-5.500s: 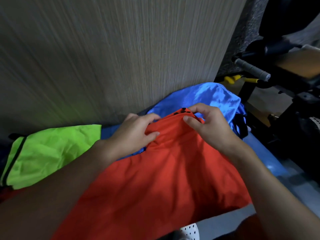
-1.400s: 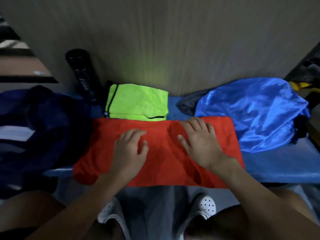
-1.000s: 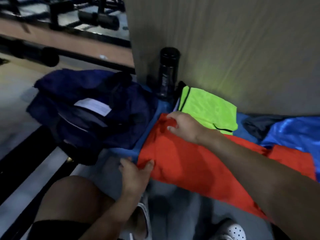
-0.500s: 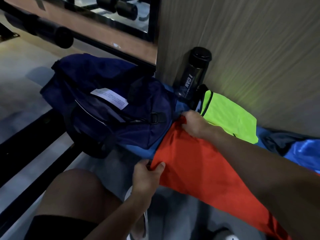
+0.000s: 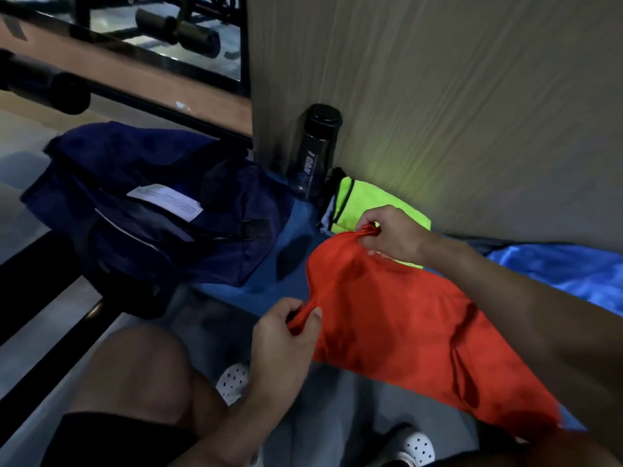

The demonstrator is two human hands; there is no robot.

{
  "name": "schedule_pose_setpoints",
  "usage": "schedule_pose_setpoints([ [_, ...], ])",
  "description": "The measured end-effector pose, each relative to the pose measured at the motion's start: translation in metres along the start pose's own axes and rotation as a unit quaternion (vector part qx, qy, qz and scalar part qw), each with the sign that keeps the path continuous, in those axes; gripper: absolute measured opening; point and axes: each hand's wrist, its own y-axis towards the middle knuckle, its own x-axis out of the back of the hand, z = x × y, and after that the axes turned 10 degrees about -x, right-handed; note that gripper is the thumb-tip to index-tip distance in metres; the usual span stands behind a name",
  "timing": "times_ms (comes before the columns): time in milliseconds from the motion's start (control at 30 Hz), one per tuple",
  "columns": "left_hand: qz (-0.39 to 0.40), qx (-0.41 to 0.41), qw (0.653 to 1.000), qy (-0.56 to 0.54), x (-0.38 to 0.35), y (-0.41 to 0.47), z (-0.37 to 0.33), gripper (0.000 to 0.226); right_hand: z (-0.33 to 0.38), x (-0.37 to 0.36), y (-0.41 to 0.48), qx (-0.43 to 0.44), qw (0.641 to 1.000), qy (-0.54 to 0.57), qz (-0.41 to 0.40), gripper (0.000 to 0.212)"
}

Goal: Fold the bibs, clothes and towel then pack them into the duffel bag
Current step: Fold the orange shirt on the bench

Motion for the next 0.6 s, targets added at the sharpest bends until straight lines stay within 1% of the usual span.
schedule_pose_setpoints([
  [133,0.07,-0.072,0.994,0.037,-0.033,-0.017,-0.015,0.007,-0.044,0.021,-0.02,0.016,0.998,-0.011,-0.057,0.018],
  [200,0.109,-0.105,0.987,0.05,-0.054,-0.026,-0.02,0.007,-0.071,0.029,-0.032,0.027,0.997,-0.008,-0.075,0.015],
  [267,0.131,-0.138,0.979,0.068,-0.076,-0.032,-0.023,0.01,-0.102,0.036,-0.043,0.018,0.996,-0.001,-0.083,0.015],
  [333,0.151,-0.144,0.975,0.082,-0.097,-0.036,-0.026,0.013,-0.132,0.038,-0.05,0.006,0.995,-0.004,-0.095,0.018],
  [433,0.183,-0.145,0.967,0.099,-0.128,-0.036,-0.023,0.011,-0.167,0.037,-0.055,0.006,0.991,-0.041,-0.125,0.024],
  [533,0.212,-0.139,0.964,0.082,-0.151,-0.033,-0.014,0.015,-0.189,0.031,-0.061,-0.033,0.992,-0.064,-0.102,0.029],
  [600,0.224,-0.128,0.964,0.068,-0.159,-0.031,-0.01,0.019,-0.198,0.022,-0.064,-0.087,0.99,-0.07,-0.081,0.028],
])
